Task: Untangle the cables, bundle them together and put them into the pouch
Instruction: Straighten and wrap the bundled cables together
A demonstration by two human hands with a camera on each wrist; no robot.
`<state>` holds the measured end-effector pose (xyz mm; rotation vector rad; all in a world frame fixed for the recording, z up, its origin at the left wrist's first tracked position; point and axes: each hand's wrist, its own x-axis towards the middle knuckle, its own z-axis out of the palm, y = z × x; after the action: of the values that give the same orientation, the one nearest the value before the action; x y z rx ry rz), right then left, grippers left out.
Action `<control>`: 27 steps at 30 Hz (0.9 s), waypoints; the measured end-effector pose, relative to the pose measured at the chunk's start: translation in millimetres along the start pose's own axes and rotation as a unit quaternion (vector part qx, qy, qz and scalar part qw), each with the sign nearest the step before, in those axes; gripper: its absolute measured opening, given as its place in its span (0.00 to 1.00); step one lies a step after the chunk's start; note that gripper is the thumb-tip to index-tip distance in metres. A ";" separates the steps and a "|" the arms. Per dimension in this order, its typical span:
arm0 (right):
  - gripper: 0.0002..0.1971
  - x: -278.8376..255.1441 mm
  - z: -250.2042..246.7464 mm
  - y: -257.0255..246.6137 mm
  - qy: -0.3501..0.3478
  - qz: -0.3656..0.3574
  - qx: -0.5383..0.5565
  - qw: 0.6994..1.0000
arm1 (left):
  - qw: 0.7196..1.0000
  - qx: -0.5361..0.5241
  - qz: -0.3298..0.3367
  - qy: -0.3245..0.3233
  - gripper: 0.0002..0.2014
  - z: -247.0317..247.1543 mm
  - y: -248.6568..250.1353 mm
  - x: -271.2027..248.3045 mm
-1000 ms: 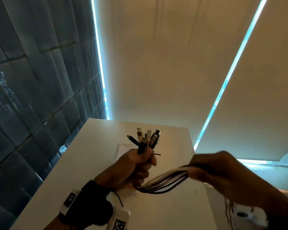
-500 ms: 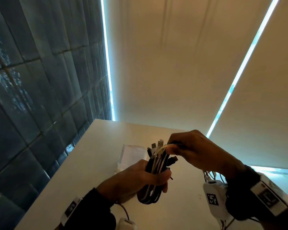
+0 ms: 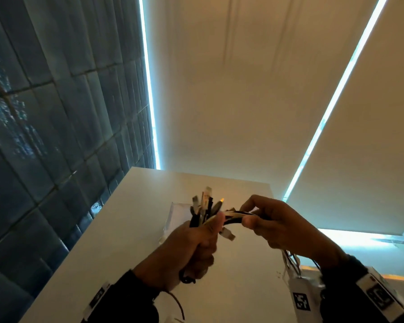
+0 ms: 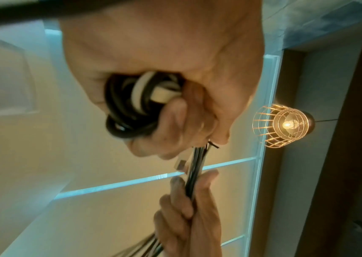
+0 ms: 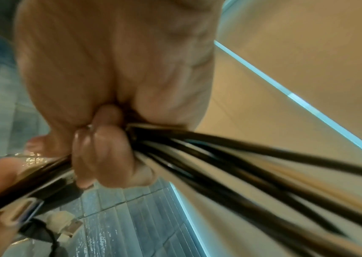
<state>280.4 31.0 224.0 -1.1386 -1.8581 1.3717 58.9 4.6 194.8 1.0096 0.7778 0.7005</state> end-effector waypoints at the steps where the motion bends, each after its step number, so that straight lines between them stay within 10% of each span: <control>1: 0.20 -2.7 1.1 6.3 -0.001 0.003 0.032 0.999 | 1.000 -0.003 0.014 0.023 0.31 -2.8 2.0 0.2; 9: 0.16 -14.9 24.3 35.0 0.071 0.017 0.099 0.992 | 0.982 -0.105 0.064 0.142 0.28 -9.7 3.7 5.0; 17: 0.14 3.1 59.7 1.7 0.263 -0.069 -0.188 0.944 | 0.983 -0.035 0.042 0.176 0.30 6.6 -6.7 19.5; 27: 0.21 19.9 90.9 -24.0 0.063 -0.038 -0.453 0.888 | 0.968 -0.124 0.058 0.209 0.35 7.4 2.0 39.8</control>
<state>188.8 2.7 216.6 -1.4910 -2.4737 0.3012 86.3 34.0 189.7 0.6893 0.9717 1.1057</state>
